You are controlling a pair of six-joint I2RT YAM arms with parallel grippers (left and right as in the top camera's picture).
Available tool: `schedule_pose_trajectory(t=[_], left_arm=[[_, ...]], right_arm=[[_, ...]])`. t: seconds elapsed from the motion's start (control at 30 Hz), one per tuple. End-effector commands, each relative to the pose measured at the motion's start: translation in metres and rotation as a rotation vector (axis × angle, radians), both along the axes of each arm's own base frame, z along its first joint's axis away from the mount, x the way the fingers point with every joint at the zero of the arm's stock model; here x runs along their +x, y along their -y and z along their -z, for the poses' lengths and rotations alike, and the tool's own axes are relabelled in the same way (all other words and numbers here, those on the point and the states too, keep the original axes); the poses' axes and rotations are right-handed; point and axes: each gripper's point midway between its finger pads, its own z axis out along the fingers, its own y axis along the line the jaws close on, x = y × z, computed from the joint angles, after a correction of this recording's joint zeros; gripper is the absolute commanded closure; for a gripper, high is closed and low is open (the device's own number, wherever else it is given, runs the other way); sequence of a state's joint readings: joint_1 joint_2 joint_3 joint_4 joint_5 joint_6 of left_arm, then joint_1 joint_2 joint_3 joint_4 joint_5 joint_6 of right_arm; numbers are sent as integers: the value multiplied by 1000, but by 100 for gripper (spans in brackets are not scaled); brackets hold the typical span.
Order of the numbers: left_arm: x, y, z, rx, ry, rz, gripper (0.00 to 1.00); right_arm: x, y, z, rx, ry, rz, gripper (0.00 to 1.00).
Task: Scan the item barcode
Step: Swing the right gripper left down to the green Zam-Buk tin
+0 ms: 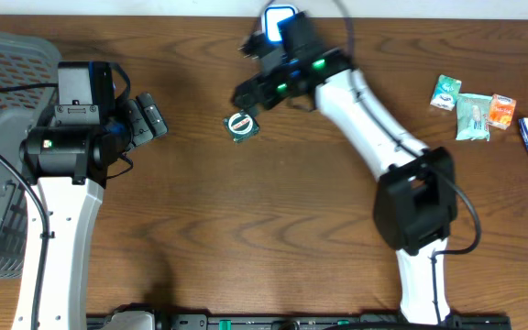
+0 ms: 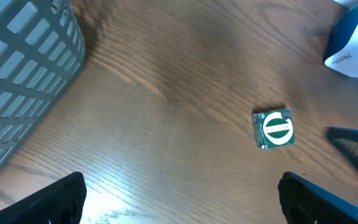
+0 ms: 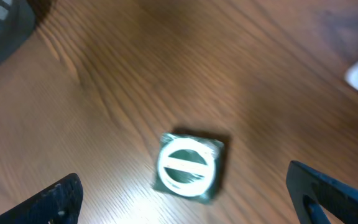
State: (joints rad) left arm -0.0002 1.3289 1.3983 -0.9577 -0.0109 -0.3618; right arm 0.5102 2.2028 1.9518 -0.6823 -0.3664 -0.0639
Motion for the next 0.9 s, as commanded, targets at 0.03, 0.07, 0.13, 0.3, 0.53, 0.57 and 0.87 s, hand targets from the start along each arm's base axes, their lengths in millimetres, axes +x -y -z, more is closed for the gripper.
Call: schedule_pose_trajectory(t=[0.03,0.07,0.13,0.3,0.53,0.57,0.87], left_arm=[[0,-4,0,17,-2,-9,2],[0,-4,0,17,-2,-9,2],[0,-4,0,17,-2,-8,2],[0,-4,0,17,-2,-9,2],[0,-4,0,17,-2,-9,2],[0,-4,0,17,-2,-8,2],[0,-4,0,17,-2,-8,2]], right_arm=[[-4,-15,17,-135,58,97,1],[-5,-18,21,-163,70,110,1],[-6,-20,32,-216,87,158,1],[-17,-37,77,-270,55,142,3],[-16,-6,114,-469,62,198,10],[-15,3,114,-502,67,217,10],[-9,85,107,-734,36,333,10]])
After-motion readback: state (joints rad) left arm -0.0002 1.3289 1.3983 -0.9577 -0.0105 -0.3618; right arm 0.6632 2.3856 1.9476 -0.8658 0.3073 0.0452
